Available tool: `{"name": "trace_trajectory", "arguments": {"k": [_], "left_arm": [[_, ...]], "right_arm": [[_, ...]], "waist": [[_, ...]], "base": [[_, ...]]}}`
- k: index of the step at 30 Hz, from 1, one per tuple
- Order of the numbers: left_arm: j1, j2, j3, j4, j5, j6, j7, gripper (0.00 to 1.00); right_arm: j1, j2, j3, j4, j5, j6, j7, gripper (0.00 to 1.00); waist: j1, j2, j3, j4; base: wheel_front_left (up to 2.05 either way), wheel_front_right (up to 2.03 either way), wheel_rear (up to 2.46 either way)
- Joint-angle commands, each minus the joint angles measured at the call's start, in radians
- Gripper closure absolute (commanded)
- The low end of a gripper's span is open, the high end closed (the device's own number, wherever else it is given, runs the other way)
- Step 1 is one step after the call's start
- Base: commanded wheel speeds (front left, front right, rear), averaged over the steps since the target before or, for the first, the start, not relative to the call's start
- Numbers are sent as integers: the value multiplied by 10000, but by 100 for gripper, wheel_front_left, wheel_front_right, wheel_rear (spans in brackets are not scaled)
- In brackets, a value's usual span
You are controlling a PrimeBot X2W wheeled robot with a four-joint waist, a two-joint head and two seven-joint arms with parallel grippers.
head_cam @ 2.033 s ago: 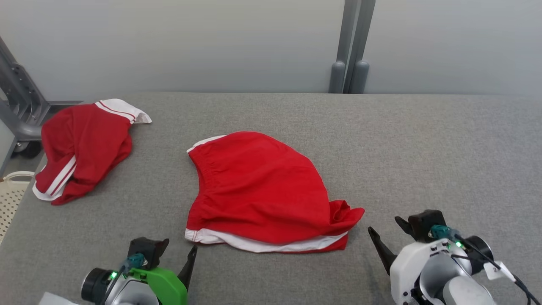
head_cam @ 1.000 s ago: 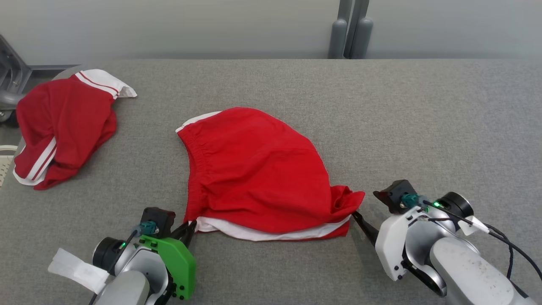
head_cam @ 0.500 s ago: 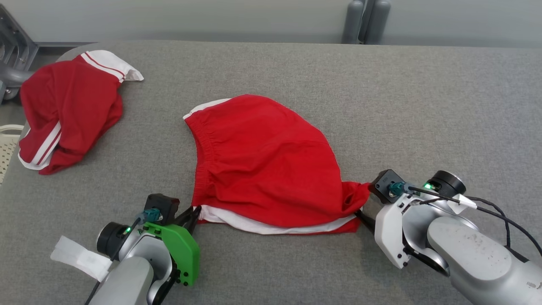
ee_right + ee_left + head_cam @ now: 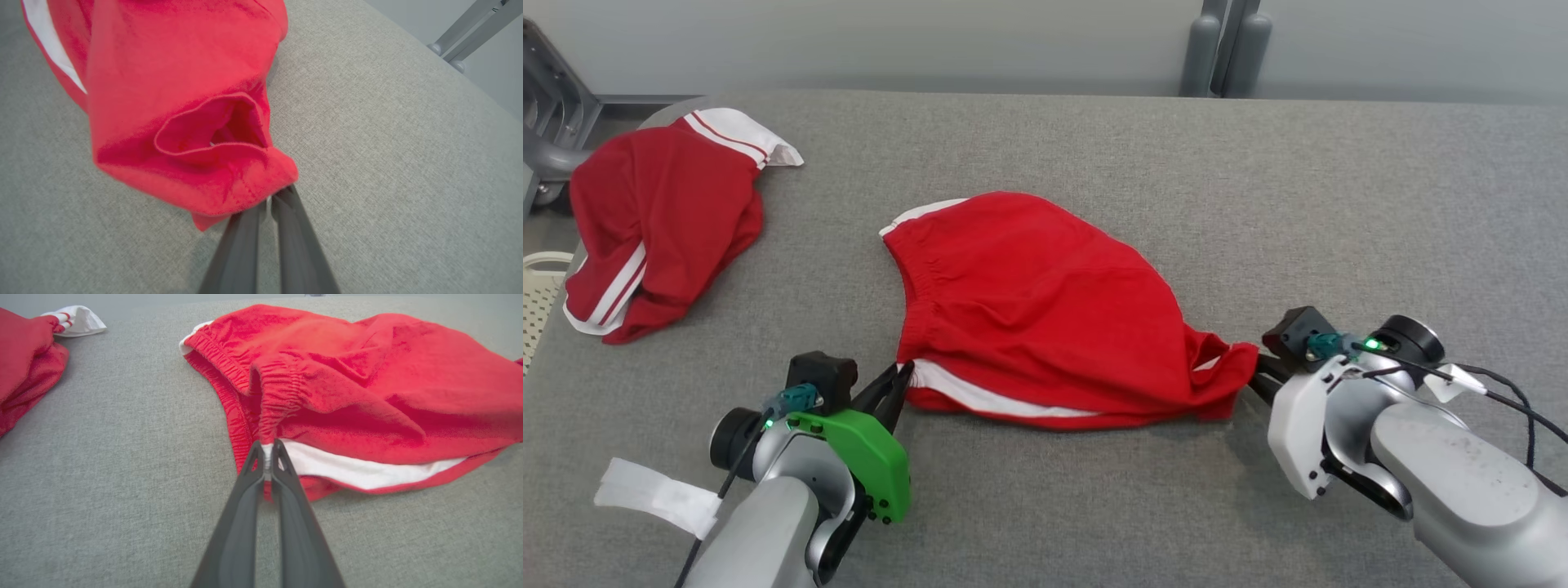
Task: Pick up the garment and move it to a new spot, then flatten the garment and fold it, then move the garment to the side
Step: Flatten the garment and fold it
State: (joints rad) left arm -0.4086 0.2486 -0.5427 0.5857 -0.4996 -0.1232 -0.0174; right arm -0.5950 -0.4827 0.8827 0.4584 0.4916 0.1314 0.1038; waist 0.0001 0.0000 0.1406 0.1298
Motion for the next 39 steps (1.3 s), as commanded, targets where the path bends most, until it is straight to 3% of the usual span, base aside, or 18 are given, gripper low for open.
{"name": "trace_trajectory", "arguments": {"k": [1,8,13,17,23,31,32,33,39], "left_arm": [[-12,68,106,-225,-91,72,-42,100],[141,305,405,-1789,-312,437,127,100],[382,356,353,-2964,-166,814,243,100],[705,239,22,-3286,-126,893,580,100],[1010,51,-304,-3179,-265,923,918,100],[348,78,-481,-2197,-5,882,1035,100],[232,92,-506,-2060,69,864,958,62],[136,78,-509,-1928,105,851,897,0],[-117,-112,-370,-1274,174,1089,276,0]], "right_arm": [[253,-193,-220,-113,107,-13,-94,100],[1112,-801,-1953,-1157,536,-13,222,100],[1960,-1038,-3645,-2159,22,-15,530,100],[3026,-571,-4598,-2732,-295,-15,1150,100],[4258,236,-5253,-3295,325,-13,2597,100],[3817,1849,-6671,-2628,1173,-4,3423,100],[3685,2043,-6829,-2422,1203,-6,3536,59],[3536,2204,-7019,-2225,1220,-6,3584,0],[2887,2636,-7738,-1190,447,-4,3403,0]], "waist": [[-1,0,-190,-53],[-1,0,-585,-216],[-1,0,-605,-404],[-1,0,-508,-552],[-1,0,-319,-673],[-1,0,-150,-730],[-1,0,-135,-725],[-1,0,-125,-716],[-1,0,-174,-541]], "base": [[0,0,0],[0,0,0],[0,0,0],[0,0,0],[0,0,0],[0,0,0],[0,0,0],[0,0,0],[0,0,0]]}}
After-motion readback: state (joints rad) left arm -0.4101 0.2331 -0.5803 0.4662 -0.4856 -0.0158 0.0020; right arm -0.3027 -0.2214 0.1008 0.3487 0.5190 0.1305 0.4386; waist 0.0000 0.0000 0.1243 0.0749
